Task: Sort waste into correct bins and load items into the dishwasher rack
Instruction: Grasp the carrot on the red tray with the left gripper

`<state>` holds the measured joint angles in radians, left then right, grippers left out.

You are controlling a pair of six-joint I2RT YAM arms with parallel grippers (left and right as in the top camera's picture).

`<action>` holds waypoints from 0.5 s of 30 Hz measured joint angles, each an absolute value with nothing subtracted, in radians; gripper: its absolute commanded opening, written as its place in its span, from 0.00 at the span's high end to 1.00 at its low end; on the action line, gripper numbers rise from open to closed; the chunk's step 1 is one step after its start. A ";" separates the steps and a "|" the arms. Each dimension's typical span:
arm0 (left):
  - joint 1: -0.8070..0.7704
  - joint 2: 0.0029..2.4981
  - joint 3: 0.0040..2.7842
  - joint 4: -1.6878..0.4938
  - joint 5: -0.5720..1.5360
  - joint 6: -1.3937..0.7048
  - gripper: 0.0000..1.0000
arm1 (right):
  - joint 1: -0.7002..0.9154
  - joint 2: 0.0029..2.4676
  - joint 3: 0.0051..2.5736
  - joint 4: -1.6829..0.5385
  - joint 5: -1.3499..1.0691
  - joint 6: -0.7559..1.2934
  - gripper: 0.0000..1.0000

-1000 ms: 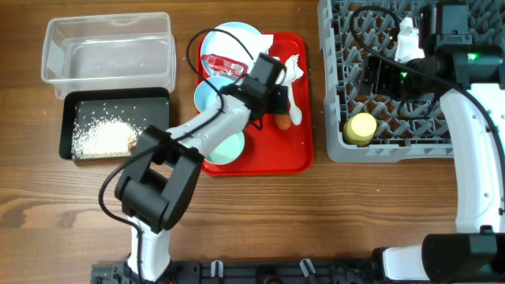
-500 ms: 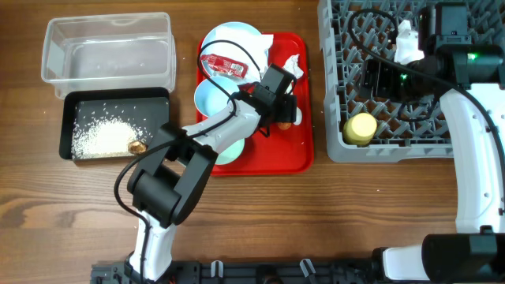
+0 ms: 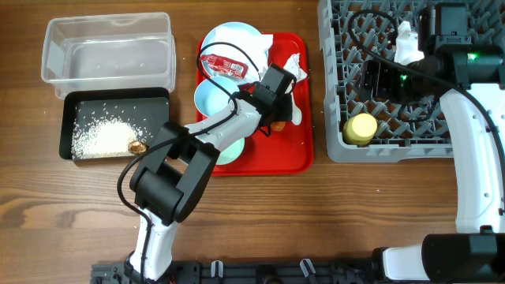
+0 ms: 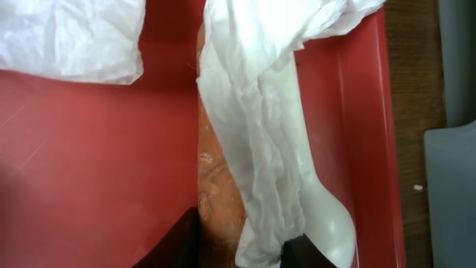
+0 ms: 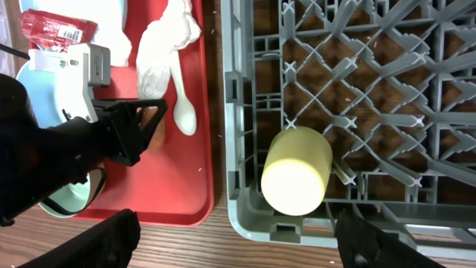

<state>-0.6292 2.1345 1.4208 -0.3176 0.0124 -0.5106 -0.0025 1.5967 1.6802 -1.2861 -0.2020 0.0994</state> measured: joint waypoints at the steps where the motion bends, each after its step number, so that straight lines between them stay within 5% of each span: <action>1: -0.629 2.132 1.423 -0.330 0.012 -0.511 0.73 | -0.002 1.597 1.680 -1.286 -0.202 0.099 0.12; 15: -0.625 1.765 1.422 -0.642 0.000 -0.479 0.74 | -0.002 1.597 1.680 -1.287 -0.202 0.099 0.12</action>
